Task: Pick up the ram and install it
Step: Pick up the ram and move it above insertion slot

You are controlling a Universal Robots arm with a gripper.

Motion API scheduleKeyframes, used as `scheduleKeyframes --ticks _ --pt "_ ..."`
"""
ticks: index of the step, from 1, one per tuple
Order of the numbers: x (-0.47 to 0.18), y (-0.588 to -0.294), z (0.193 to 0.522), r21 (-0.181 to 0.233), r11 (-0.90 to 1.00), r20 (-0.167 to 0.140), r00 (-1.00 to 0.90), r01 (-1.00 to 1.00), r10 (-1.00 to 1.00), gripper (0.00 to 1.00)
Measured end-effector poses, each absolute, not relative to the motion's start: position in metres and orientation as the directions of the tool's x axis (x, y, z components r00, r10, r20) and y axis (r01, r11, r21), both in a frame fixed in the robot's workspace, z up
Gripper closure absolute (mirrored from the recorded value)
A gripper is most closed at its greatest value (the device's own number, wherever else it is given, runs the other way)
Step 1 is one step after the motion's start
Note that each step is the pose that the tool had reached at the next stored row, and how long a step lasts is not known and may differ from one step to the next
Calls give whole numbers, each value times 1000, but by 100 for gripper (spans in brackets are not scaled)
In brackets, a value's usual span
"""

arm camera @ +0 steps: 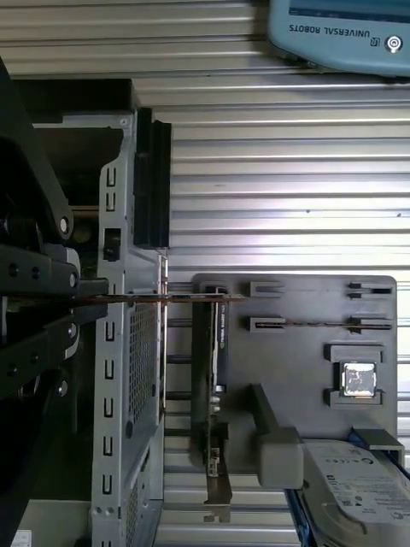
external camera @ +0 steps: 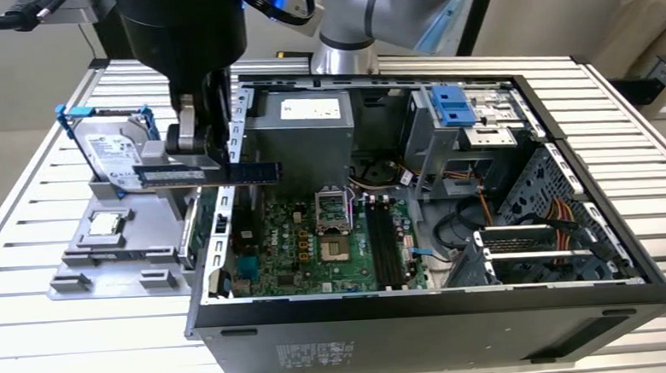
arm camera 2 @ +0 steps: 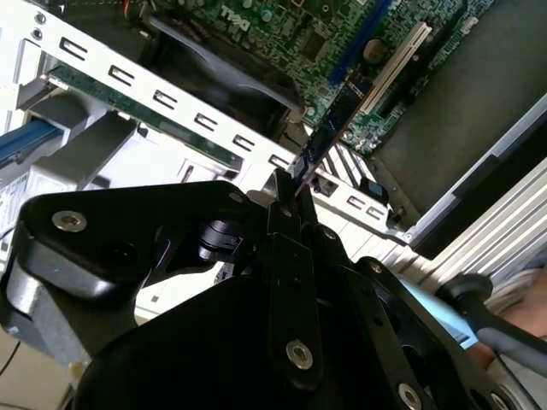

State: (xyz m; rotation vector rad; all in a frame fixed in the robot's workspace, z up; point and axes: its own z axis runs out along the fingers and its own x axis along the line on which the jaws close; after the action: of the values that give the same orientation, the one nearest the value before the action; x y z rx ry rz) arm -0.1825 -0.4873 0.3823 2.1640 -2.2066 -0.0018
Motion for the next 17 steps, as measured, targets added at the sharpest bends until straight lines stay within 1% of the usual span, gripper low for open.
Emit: scheduleKeyframes --ticks 17 --pt "-171 -487 382 36 20 36 -19 -999 -999 100"
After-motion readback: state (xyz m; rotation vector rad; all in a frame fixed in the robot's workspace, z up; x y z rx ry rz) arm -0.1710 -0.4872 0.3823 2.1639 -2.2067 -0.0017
